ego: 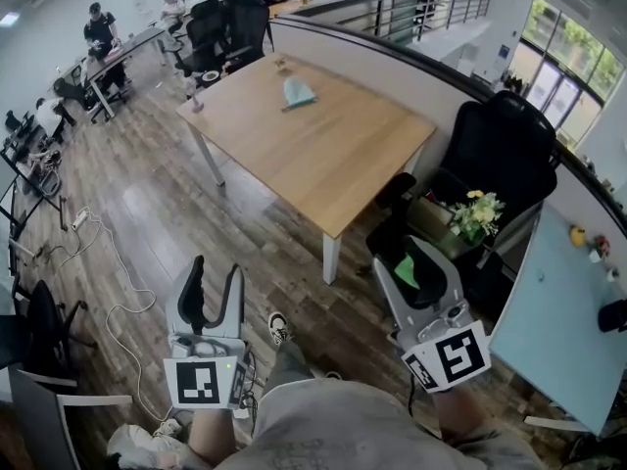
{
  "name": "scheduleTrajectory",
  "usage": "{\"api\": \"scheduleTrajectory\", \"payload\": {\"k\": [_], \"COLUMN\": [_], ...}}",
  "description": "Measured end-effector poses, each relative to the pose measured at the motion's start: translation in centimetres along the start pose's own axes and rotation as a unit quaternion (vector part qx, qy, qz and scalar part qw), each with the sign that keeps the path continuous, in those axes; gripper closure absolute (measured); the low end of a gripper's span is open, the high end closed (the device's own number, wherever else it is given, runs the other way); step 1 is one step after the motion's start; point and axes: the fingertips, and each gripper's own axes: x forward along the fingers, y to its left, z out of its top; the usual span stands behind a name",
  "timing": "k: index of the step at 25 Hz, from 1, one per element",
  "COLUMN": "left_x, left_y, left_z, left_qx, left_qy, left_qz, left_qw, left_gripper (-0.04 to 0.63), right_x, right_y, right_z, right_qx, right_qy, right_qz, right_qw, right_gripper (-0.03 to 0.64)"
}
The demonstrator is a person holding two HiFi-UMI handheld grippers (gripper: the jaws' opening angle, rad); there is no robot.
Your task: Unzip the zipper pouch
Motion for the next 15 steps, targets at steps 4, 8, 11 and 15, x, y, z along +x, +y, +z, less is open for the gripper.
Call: {"api": "scheduleTrajectory", "payload": {"k": [4, 8, 11, 15], "left_x": [3.3, 6.9, 9.9, 14.3], "left_y": [2.6, 6.1, 9.1, 14.1], "left_z": [-1.4, -2.7, -3.5, -4.2], "left_qx": [-0.009, -0.005, -0.01, -0.009], "left_qy": [-0.002, 0.012, 0.028, 0.019], "left_qz": [-0.004, -0.011, -0.018, -0.029], "left_qw": [0.9999, 0.9998, 0.9994, 0.9993], "left_gripper": [0.397, 0.399, 0.397, 0.397], "right_x": [4.3, 9.6, 14.0, 20.7], "right_y": [-0.7, -1.0, -1.1, -0.7], "right_z": [-1.2, -2.2, -2.6, -3.0], "right_qx": [-0.001, -0.004, -0.003, 0.001], "right_qy": [0.012, 0.029, 0.042, 0.051], "right_qz": [0.0, -0.001, -0.005, -0.011], "right_qw": [1.0, 1.0, 0.999, 0.999], "right_gripper": [0.453, 0.453, 0.453, 0.453]}}
